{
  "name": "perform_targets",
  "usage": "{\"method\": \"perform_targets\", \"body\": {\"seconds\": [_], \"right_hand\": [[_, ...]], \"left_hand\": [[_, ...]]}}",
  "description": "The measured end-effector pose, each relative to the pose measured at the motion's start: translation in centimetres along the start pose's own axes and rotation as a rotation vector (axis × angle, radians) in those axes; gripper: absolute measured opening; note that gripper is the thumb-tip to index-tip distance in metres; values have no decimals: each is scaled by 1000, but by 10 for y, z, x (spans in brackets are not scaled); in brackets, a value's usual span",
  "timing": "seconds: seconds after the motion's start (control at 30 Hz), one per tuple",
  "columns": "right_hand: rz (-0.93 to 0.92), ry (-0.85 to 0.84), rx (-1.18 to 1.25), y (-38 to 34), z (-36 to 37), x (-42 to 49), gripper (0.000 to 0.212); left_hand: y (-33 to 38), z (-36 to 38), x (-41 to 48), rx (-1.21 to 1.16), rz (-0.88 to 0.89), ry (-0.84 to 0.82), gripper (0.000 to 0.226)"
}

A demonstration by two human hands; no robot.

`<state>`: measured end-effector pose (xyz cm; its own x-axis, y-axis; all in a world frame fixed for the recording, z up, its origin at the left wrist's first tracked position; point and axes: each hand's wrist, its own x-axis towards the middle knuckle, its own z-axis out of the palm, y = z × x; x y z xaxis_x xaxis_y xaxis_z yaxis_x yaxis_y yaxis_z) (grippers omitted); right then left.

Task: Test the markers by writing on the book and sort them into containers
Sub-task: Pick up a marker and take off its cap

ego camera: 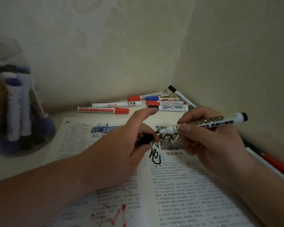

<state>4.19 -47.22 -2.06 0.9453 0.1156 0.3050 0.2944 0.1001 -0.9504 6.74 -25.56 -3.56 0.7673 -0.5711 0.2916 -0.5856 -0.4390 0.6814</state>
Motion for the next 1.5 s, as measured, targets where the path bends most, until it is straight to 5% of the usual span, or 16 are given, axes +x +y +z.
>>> {"method": "perform_targets", "body": {"seconds": [0.17,0.27,0.43,0.5,0.8,0.97,1.07,1.23,1.4,1.5], "right_hand": [[46,-32,-131,-1,1,-3,35],[71,-73,-167,0,1,-5,16],[110,-135,-17,-5,-3,-5,32],[141,-147,21,-4,-4,-5,36],[164,-130,-139,-11,5,-12,27],[113,-47,-33,-12,-4,-8,49],[-166,-9,-538,-8,-3,-13,18],[-513,-90,-942,-6,6,-17,18],[-455,-98,-916,-7,13,-21,11],[-100,-7,-656,-12,21,-21,14]], "left_hand": [[5,-2,-1,14,32,-3,74],[3,0,-1,-36,66,25,73],[1,-3,3,-365,-24,161,35],[6,-7,5,-390,-53,127,21],[8,-10,4,-610,-195,-41,27],[6,-12,5,-512,-143,86,26],[6,-13,4,-457,-175,191,30],[9,-12,4,-291,-257,260,58],[12,-11,1,-142,-214,360,57],[10,-10,2,-79,-169,407,54]]}}
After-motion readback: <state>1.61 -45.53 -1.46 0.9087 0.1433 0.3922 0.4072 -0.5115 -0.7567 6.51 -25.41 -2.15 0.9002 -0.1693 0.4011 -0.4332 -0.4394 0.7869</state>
